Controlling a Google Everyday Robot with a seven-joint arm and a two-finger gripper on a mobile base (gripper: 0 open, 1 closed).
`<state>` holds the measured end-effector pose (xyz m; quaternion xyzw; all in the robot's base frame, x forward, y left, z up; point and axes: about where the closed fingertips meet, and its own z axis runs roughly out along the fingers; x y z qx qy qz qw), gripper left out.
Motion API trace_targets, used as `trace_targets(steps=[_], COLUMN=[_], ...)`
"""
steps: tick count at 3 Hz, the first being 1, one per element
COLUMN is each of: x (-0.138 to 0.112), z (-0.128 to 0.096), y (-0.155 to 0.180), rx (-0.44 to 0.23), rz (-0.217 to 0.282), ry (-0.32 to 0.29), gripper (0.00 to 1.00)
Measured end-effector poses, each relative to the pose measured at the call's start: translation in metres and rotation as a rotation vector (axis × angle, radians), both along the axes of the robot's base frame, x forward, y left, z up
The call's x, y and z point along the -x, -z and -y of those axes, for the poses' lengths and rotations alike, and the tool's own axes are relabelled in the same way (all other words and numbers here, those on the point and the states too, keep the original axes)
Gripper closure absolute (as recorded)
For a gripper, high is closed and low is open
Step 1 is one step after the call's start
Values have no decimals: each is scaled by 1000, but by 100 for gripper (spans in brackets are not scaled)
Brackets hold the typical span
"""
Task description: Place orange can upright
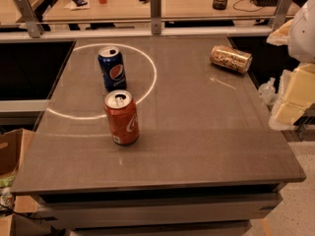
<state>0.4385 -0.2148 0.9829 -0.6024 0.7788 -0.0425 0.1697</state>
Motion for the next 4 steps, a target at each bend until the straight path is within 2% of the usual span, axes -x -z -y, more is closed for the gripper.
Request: trace_targets(steps=[1, 2, 4], x=[0, -17, -93], z=[0, 4, 33], y=[0, 3, 21], rx=[0, -17, -63], rz=[0, 10, 58], ry=[0, 43, 197], gripper=[0, 0, 0])
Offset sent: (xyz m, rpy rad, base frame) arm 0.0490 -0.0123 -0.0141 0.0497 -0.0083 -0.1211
